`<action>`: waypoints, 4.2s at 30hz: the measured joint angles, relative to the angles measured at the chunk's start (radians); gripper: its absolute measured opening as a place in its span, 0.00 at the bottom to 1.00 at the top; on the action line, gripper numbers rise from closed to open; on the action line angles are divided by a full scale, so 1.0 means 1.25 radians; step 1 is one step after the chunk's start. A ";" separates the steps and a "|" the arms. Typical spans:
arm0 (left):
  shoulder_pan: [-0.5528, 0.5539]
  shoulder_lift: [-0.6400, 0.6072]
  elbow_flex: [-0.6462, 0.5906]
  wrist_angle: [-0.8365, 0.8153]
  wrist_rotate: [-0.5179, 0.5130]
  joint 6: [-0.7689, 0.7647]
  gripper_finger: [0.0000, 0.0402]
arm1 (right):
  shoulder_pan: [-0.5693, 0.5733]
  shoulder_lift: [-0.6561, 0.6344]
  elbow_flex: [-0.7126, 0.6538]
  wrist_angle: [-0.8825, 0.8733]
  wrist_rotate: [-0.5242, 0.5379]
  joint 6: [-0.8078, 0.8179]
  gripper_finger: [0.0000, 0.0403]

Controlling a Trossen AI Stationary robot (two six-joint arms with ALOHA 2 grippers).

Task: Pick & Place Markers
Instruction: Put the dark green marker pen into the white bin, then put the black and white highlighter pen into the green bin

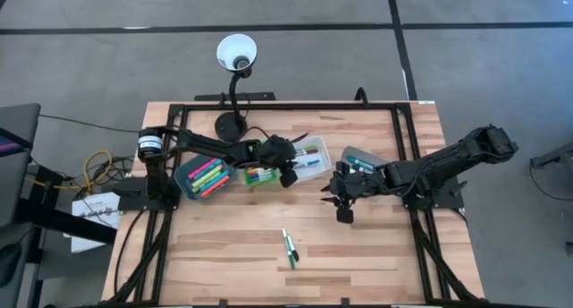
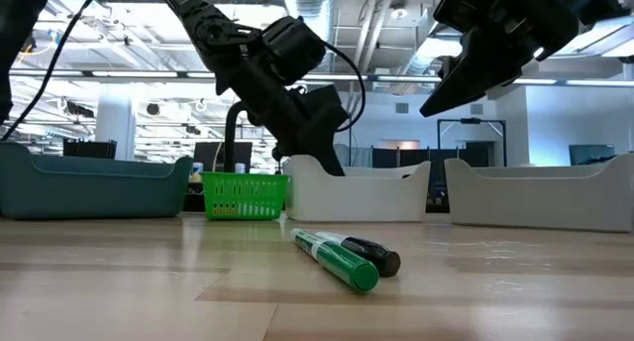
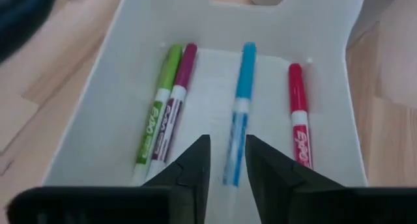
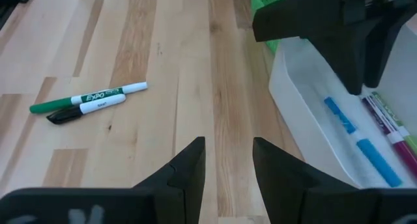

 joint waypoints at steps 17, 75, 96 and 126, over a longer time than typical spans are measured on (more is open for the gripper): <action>-0.225 -0.292 0.002 -0.019 0.114 0.003 0.25 | 0.033 0.001 0.000 0.039 0.001 0.160 0.29; -0.402 0.031 -0.108 0.019 0.162 0.081 0.09 | 0.072 0.001 0.000 0.079 0.002 0.181 0.29; -0.168 -0.276 -0.109 0.011 -0.098 0.097 0.01 | 0.063 0.002 0.000 0.055 -0.007 0.172 0.29; -0.173 -0.392 -0.133 0.045 -0.110 0.102 0.01 | 0.047 0.317 0.132 0.072 -0.014 0.184 0.29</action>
